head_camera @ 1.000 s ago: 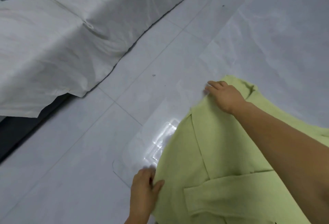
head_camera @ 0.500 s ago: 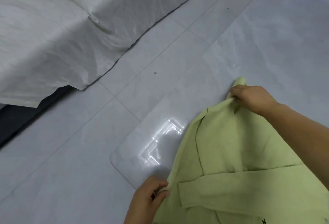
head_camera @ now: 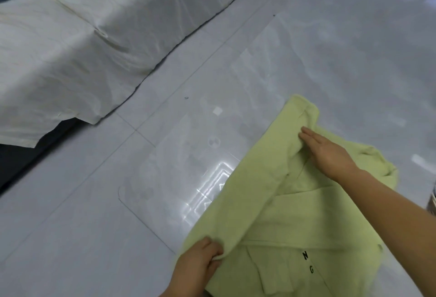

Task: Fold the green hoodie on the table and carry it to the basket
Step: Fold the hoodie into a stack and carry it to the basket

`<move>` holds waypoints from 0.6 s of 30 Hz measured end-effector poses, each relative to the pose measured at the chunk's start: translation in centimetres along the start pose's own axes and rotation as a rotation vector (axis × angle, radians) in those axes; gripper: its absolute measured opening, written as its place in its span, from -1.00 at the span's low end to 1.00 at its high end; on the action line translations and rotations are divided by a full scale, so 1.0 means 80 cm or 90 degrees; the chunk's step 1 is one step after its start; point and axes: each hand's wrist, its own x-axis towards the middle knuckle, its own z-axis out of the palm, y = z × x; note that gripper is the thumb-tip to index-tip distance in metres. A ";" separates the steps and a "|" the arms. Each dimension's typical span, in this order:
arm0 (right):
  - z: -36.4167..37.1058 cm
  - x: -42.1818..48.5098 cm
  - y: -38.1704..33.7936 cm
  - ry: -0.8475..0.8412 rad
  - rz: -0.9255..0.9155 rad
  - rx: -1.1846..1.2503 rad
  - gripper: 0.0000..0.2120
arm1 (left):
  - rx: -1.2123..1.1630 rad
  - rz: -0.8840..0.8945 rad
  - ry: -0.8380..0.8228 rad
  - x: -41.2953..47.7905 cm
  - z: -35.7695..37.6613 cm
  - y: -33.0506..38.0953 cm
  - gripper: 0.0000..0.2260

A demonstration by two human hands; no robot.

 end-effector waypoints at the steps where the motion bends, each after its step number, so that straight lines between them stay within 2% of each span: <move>1: 0.006 0.000 0.002 -0.013 -0.003 -0.011 -0.48 | 0.028 -0.007 0.011 0.000 0.004 -0.001 -0.73; 3: 0.013 0.001 0.004 -0.035 -0.004 -0.022 -0.47 | 0.082 0.005 0.009 0.001 0.008 -0.001 -0.71; 6: 0.015 0.003 0.004 -0.080 0.012 -0.029 -0.48 | 0.126 -0.042 -0.109 0.003 0.009 0.007 -0.68; 8: 0.013 0.004 0.003 -0.116 0.023 -0.057 -0.49 | 0.147 -0.056 -0.138 0.006 0.009 0.014 -0.62; 10: 0.013 0.004 -0.003 -0.112 0.028 -0.112 -0.51 | 0.167 -0.065 -0.102 0.009 0.008 0.021 -0.46; 11: 0.013 0.003 -0.007 -0.080 0.032 -0.132 -0.52 | 0.185 -0.039 -0.049 0.013 0.007 0.025 -0.46; 14: 0.007 0.003 -0.020 0.052 0.008 -0.140 -0.60 | 0.169 0.030 0.075 0.030 0.006 0.041 -0.72; 15: 0.006 0.006 -0.025 0.078 -0.002 -0.120 -0.59 | 0.169 0.059 0.117 0.039 0.006 0.046 -0.72; 18: 0.007 0.019 -0.036 0.094 -0.009 -0.062 -0.49 | 0.231 0.090 0.134 0.067 0.007 0.055 -0.60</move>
